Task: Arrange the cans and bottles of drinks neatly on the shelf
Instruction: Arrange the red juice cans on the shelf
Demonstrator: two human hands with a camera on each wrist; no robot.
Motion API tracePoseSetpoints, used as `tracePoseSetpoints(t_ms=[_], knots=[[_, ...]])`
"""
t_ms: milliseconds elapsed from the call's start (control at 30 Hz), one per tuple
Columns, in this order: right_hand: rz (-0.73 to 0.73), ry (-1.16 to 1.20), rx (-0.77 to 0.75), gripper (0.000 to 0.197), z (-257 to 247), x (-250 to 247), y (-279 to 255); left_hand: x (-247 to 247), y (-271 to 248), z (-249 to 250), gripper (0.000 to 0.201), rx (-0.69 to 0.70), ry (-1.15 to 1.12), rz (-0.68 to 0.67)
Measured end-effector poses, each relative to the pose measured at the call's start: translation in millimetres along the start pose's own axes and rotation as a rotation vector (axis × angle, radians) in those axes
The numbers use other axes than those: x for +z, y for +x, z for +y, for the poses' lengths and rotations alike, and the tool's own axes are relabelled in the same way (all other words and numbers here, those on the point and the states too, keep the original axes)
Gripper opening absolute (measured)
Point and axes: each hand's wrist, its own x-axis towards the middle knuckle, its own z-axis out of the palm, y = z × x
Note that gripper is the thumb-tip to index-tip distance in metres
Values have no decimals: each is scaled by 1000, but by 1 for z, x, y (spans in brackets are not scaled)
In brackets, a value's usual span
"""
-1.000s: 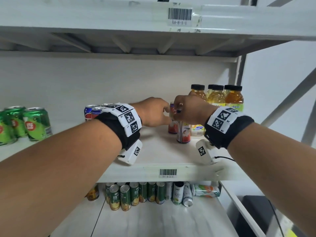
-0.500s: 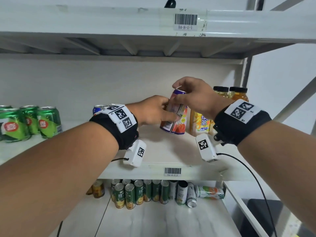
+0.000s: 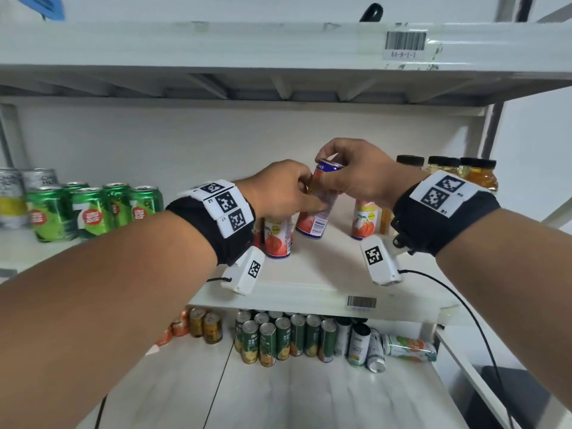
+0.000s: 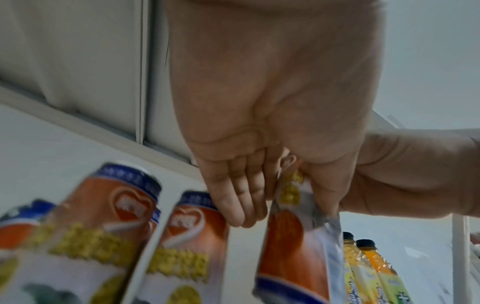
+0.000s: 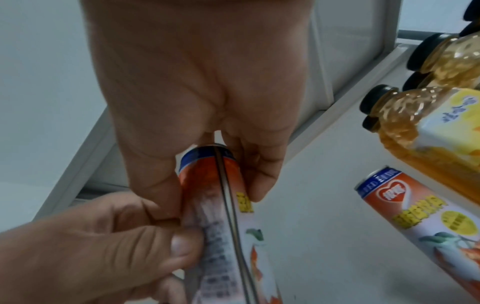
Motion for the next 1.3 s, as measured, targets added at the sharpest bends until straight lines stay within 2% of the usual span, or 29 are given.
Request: tracePoseSetpoints(t_ms=[100,200,400,600,733,833,900,1000,1033,1300], knots=[[-20,-255,-58,37,-8,13,7,-18,-8,-11,23,43,182,62],[-49,-434,-94,40,-10,27,12,-29,-16,-22,25,104,350,66],[-103,-485,-57,43,-4,48,19,-37,-26,-39,31,99,389,39],[-131,-492,-14,45,9,54,20,-39,-22,-34,32,122,374,44],[-132,-420,-2,48,15,41,21,-31,-8,-20,38,125,357,53],[-68,-386,-5,41,23,18,23,-17,8,-6,42,130,356,46],[-4,-423,-12,34,29,1,25,-7,17,2,42,129,363,35],[33,-544,-5,34,43,-18,26,10,30,11,42,117,386,18],[29,-596,8,35,56,-31,26,24,42,20,42,114,391,18],[-101,-758,68,50,98,-33,44,49,74,30,40,43,465,-57]])
